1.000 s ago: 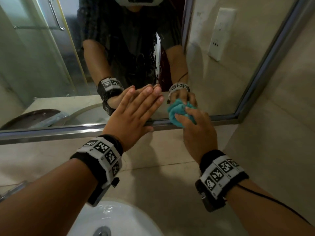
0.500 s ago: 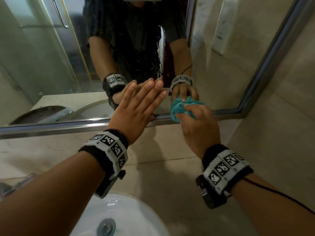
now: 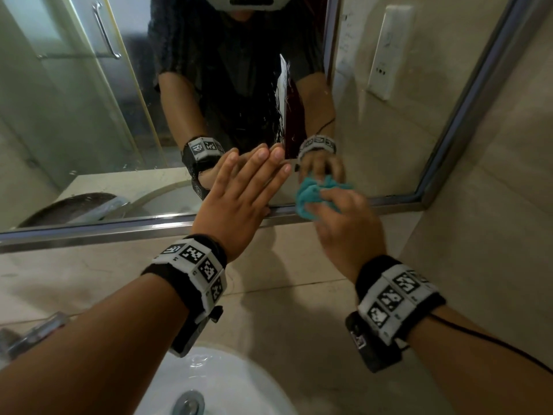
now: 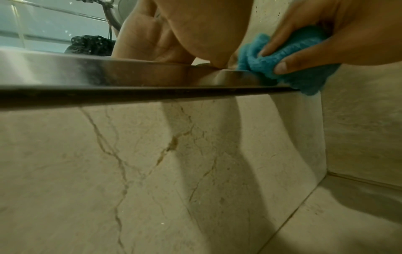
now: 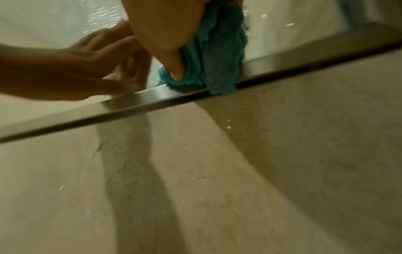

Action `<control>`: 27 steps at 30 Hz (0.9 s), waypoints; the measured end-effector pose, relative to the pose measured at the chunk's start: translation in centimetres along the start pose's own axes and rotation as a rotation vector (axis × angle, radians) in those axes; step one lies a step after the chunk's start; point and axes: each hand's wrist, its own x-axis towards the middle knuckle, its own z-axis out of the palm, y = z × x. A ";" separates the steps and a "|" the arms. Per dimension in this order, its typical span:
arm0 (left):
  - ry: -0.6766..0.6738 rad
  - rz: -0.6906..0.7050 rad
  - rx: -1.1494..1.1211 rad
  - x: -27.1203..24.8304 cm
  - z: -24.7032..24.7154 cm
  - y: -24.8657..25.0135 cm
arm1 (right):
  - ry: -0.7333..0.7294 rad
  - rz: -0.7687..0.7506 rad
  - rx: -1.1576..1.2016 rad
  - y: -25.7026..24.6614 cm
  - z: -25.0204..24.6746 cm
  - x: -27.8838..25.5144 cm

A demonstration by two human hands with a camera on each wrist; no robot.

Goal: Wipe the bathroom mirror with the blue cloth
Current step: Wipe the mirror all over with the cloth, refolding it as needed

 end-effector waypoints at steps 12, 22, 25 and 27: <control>-0.038 -0.031 -0.006 0.0 -0.2 0.5 | -0.052 0.181 0.011 2.2 -1.3 -0.7; -0.050 -0.042 -0.022 -0.2 -0.5 0.7 | -0.081 0.201 0.085 3.4 -1.5 -1.4; -0.049 -0.062 -0.035 -0.1 -0.6 1.0 | -0.038 0.328 0.063 2.5 -1.2 -1.0; -0.043 -0.068 -0.031 -0.1 -0.6 1.1 | -0.014 0.304 0.069 0.2 -0.6 -0.1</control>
